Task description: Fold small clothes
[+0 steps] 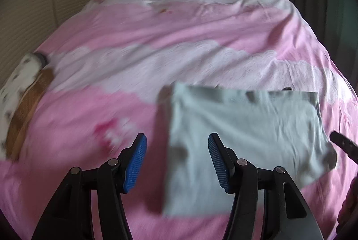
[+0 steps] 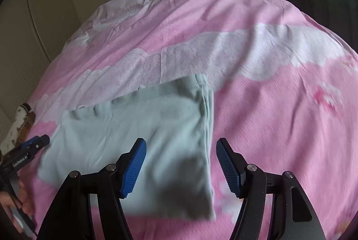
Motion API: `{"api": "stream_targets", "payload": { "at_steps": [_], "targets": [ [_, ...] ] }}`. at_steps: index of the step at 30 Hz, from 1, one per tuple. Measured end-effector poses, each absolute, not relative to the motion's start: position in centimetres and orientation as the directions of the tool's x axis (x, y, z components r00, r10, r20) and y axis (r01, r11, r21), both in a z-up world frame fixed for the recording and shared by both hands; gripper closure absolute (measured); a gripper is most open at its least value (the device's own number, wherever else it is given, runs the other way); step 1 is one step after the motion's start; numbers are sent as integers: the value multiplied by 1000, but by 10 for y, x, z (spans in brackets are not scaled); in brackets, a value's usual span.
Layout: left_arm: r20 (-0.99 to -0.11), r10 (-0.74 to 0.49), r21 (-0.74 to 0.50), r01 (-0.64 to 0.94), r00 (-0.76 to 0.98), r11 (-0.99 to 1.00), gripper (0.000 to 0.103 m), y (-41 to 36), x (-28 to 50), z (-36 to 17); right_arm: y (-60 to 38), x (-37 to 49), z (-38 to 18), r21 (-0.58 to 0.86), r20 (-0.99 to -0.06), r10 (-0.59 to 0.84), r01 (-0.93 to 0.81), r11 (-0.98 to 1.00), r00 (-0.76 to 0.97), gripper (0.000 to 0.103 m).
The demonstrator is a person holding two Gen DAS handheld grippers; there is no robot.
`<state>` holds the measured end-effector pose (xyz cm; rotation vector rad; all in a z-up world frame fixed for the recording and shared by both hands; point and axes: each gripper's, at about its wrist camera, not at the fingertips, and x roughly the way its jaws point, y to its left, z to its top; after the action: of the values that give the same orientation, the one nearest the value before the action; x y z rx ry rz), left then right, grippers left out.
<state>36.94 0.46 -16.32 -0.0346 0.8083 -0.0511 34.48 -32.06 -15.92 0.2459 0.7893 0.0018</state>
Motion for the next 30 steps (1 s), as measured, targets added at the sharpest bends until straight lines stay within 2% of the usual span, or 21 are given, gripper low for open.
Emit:
{"api": "stream_targets", "payload": {
  "at_steps": [6,15,21,26,30],
  "targets": [
    [-716,-30,-54,-12,698,998,47,10,319,-164,-327,302,-167,266,-721,119,114,957,682,37],
    [-727,-2,-57,-58,686,997,47,6,310,-181,-346,284,-187,390,-734,187,180,903,653,37],
    [-742,14,-65,-93,670,994,47,12,318,-189,-344,301,-188,385,-736,186,176,906,651,37],
    [-717,8,-79,-93,697,993,47,-1,326,-175,-353,329,-176,367,-706,182,134,920,684,37],
    [-706,-10,-91,-78,708,993,46,-23,350,-164,-365,370,-165,386,-686,232,74,920,690,37]
  ]
}}
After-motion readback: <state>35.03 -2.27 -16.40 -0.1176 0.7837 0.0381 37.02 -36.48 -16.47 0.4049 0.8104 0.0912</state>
